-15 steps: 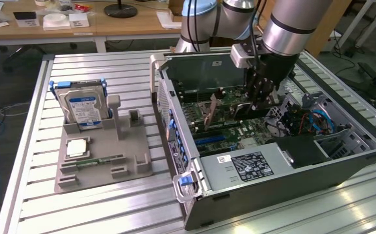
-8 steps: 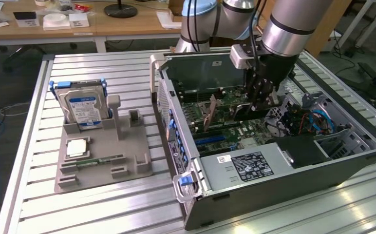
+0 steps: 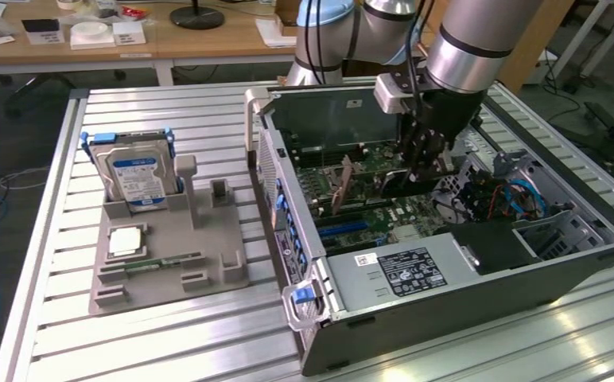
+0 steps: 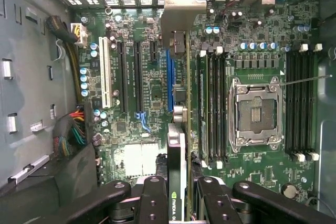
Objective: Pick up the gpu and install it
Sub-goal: 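Insert the gpu into the slot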
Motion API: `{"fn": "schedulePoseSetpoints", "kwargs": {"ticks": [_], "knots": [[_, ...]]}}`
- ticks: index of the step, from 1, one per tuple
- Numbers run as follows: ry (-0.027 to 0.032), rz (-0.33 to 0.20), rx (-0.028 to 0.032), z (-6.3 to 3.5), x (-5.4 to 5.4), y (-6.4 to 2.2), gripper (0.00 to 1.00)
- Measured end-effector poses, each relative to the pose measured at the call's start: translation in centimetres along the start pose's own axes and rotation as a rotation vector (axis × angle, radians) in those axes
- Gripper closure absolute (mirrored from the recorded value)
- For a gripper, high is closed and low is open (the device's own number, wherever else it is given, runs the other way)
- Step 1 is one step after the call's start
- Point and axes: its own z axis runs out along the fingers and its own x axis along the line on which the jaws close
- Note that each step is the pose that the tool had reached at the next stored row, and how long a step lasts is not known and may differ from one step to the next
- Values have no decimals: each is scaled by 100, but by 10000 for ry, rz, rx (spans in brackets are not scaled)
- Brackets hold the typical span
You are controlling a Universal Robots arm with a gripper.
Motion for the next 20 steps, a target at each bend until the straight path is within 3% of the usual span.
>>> {"fn": "schedulePoseSetpoints", "kwargs": {"ticks": [4,9,20], "knots": [[-2,-1,19,5,3,72,73],[-3,-2,22,7,5,85,73],[-10,-29,146,53,15,209,73]]}}
